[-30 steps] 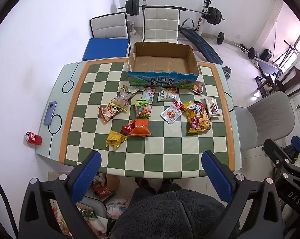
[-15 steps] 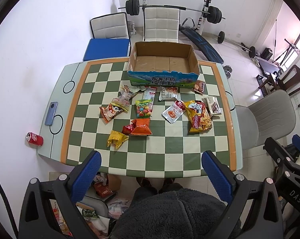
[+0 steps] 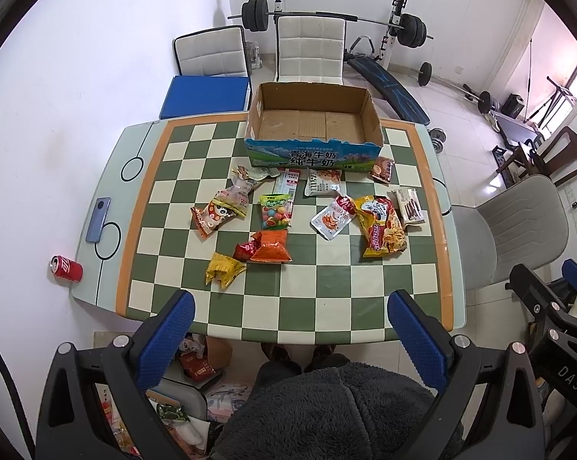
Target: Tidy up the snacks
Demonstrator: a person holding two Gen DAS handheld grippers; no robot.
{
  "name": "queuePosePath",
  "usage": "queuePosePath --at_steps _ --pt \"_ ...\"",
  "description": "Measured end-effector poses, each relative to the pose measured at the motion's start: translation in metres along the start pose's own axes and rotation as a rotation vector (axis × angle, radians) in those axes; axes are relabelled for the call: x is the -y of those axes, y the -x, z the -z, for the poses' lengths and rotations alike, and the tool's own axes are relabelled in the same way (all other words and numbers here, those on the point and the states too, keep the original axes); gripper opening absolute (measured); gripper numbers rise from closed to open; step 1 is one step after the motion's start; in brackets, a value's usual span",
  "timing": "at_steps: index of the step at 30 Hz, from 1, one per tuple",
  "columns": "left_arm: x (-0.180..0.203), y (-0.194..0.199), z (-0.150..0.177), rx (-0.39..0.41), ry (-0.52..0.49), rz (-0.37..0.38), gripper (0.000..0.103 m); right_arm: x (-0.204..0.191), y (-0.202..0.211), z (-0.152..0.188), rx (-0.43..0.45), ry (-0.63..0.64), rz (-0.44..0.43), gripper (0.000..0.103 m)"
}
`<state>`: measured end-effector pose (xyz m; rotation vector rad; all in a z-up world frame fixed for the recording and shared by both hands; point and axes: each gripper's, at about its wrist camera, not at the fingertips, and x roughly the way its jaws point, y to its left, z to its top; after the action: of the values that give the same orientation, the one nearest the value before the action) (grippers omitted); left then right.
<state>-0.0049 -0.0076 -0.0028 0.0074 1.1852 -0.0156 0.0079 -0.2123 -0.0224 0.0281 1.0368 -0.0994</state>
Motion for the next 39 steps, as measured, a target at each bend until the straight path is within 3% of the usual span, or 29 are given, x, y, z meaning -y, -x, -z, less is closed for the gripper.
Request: queuePosePath --at_steps 22,27,33,39 --pt "0.001 -0.001 0.001 -0.004 -0.004 0.003 0.103 -0.001 -0.001 0.002 -0.001 0.002 -0.011 0.103" --pt "-0.003 -0.013 -0.01 -0.019 0.012 0.005 0.103 -0.013 -0.007 -0.012 -0.017 -0.008 -0.026 0.103" --pt "-0.024 -0.072 -0.046 -0.051 0.064 -0.039 0.103 -0.007 -0.063 -0.028 -0.112 -0.039 -0.089 0.103" --pt "-0.043 -0.171 -0.067 -0.189 0.098 -0.108 0.103 0.001 -0.185 -0.042 -0.296 -0.037 -0.105 0.103"
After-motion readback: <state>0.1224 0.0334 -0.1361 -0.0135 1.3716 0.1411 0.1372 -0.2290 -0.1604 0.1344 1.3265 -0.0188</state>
